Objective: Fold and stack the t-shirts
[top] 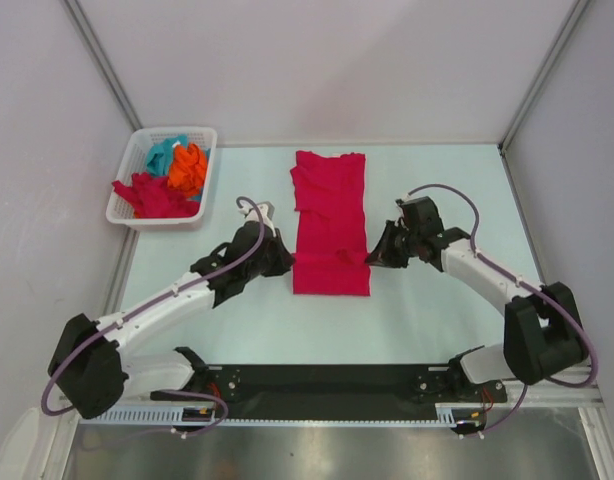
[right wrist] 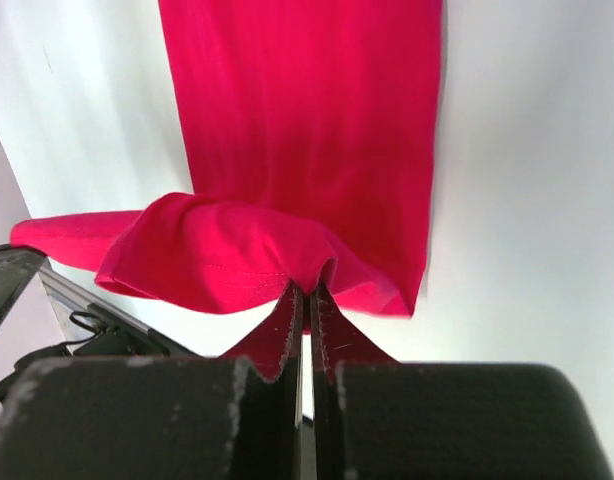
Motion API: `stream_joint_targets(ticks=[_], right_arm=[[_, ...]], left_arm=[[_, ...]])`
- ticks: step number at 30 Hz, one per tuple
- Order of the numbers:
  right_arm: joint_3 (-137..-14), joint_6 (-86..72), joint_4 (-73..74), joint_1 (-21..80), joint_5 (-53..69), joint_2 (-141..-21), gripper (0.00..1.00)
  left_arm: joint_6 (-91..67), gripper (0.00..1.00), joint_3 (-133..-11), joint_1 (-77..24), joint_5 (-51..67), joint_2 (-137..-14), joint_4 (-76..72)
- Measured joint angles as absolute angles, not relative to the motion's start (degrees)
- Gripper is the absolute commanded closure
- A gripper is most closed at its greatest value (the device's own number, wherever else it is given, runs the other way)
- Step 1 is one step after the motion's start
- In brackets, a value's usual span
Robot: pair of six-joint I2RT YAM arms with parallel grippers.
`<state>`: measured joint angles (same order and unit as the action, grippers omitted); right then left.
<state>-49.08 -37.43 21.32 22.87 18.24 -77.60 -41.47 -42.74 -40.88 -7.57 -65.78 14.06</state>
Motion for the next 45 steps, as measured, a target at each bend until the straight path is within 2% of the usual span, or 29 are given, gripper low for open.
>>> stream_joint_targets(ticks=[8,19,42,44,45], right_arm=[[-57.63,-32.45,19.97,19.99,21.32,-88.64,1.0],[-66.39,-29.1,19.9,17.41,22.31,-100.71,1.0],[-77.43,-25.63,22.33,15.88,23.68,-111.55,1.0],[-77.82,-25.58,22.41,15.88,23.68,-112.36,0.92],[-78.11,-25.56,22.52,15.86,23.68,-112.77,0.78]], left_arm=[[-37.89,1.0,-46.59,-36.1,-6.72,-76.51,7.81],[-34.89,1.0,-54.65,-34.37,-6.57,-90.13,5.17],[-34.41,1.0,-59.9,-31.59,-7.4,-98.65,4.34],[-34.39,0.97,-60.77,-31.46,-7.4,-99.39,4.29],[-34.37,0.94,-61.49,-31.44,-7.4,-100.03,4.38]])
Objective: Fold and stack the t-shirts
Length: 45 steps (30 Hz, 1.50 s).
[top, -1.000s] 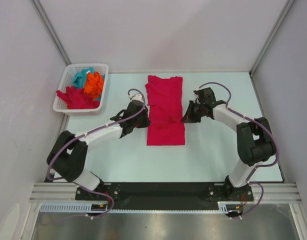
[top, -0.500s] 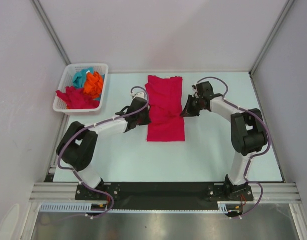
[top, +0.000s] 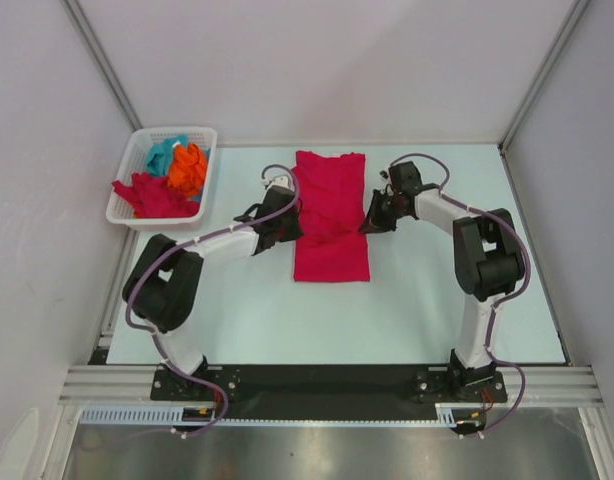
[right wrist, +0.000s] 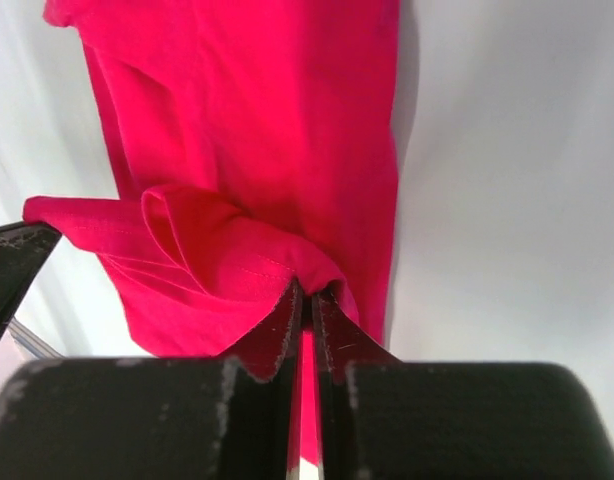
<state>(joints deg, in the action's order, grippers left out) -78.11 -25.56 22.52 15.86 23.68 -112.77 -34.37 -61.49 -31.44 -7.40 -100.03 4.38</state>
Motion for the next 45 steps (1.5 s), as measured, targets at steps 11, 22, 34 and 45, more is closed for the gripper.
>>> stream_joint_targets(ticks=[11,22,34,45], right_arm=[[-89.08,-26.13,22.72,12.88,27.94,-113.03,0.0],[-63.46,-31.59,13.28,18.59,26.17,-87.24,0.01],[-43.42,-33.01,17.15,21.34,17.34,-77.41,0.19],[-42.54,-34.09,11.27,21.71,17.45,-86.5,0.33]], left_arm=[[-29.76,0.0,-71.99,-29.8,-10.22,-101.03,8.34],[-35.24,0.07,-49.78,-29.65,1.87,-73.6,1.93],[-44.1,0.3,-29.15,-30.0,11.18,-67.44,-0.99],[-46.09,0.4,-30.04,-30.0,14.02,-81.65,-7.94]])
